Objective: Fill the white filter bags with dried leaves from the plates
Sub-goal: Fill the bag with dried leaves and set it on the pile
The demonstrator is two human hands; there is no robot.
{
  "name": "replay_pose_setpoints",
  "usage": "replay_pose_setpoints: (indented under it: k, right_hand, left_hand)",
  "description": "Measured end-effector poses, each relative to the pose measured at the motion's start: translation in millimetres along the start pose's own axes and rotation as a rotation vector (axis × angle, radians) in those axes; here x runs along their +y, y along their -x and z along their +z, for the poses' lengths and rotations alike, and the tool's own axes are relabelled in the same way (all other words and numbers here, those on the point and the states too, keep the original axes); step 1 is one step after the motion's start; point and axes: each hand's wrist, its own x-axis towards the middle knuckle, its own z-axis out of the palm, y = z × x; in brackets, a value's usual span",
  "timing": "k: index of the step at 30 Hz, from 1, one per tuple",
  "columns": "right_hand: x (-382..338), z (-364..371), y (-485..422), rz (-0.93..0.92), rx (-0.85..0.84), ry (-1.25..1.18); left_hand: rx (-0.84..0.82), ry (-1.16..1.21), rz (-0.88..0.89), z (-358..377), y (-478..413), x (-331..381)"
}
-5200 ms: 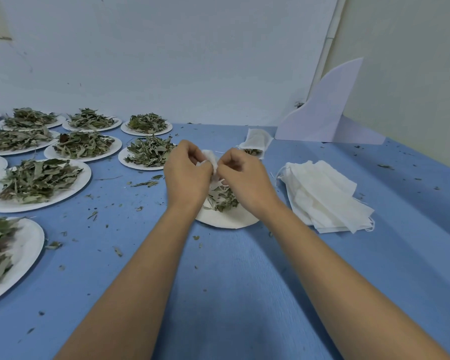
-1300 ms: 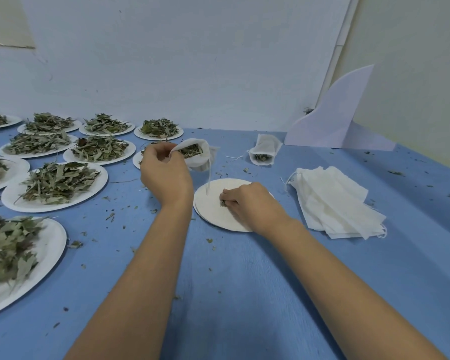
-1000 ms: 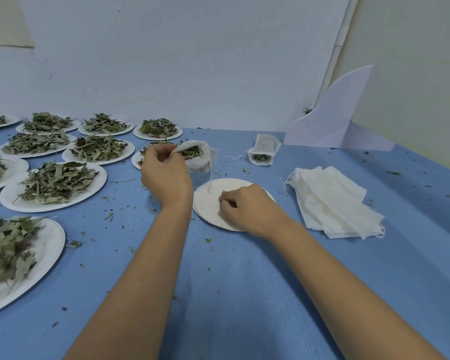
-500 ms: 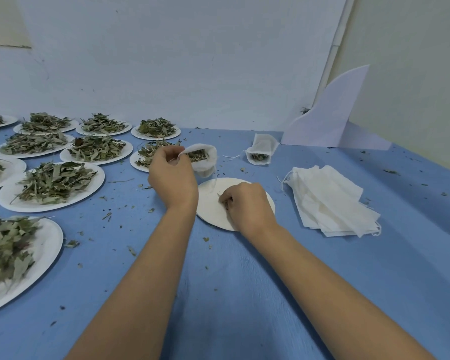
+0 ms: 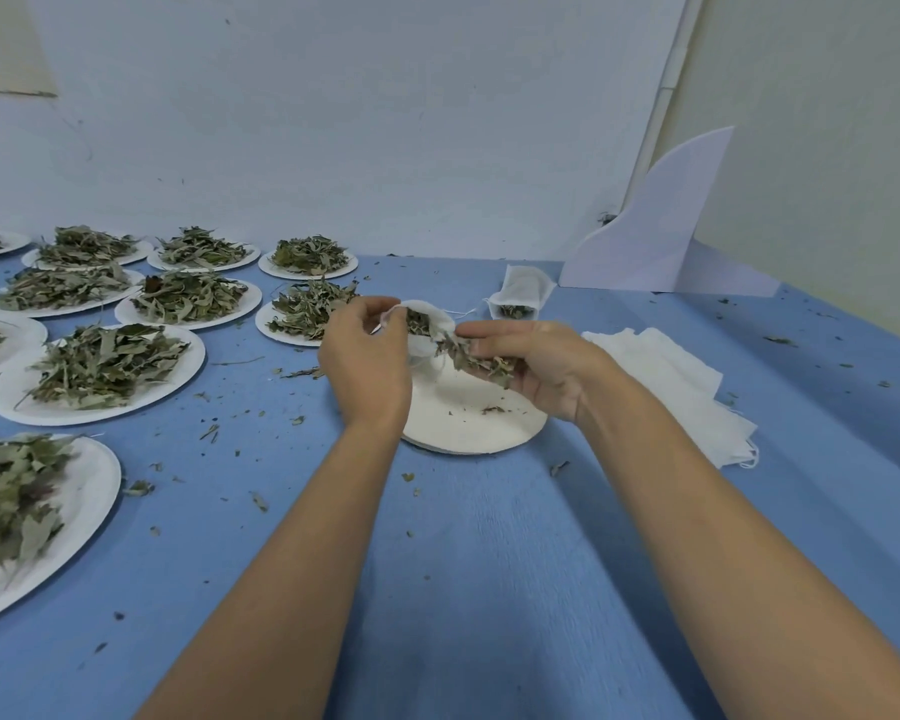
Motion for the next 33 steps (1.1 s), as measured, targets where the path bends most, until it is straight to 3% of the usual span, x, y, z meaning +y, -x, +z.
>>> replay_pose_setpoints:
  k: [3, 7, 12, 18, 24, 27, 33]
  right_hand:
    - [-0.6, 5.3, -1.7, -0.067, 0.061, 0.048]
    - [6.6, 4.3, -5.6, -0.169, 0.253, 0.284]
    - [11.8, -1.1, -9.2, -0.184, 0.408, 0.398]
    - [13.6, -3.8, -12.5, -0.201, 0.499, 0.289]
    - [17.1, -1.9, -14.6, -0.193, 0.555, 0.203]
    - [18.3, 0.4, -14.5, -0.201, 0.568, 0.154]
    - [26.5, 18.0, -14.8, -0.26, 0.526, 0.101]
  left_hand:
    - [-0.078, -0.052, 0.086, 1.4, 5.4, 0.9]
    - [-0.179, -0.098, 0.165, 3.8, 12.0, 5.4]
    - [-0.317, 0.003, 0.106, 9.0, 19.0, 7.6]
    - [-0.535, 0.155, -0.027, 14.4, 22.5, 7.9]
    - [-0.714, 0.132, -0.072, 19.6, 27.4, 6.1]
    - [-0.686, 0.056, 0.002, 23.3, 34.1, 8.5]
    - [-0.463, 0.008, 0.071, 20.3, 32.4, 9.7]
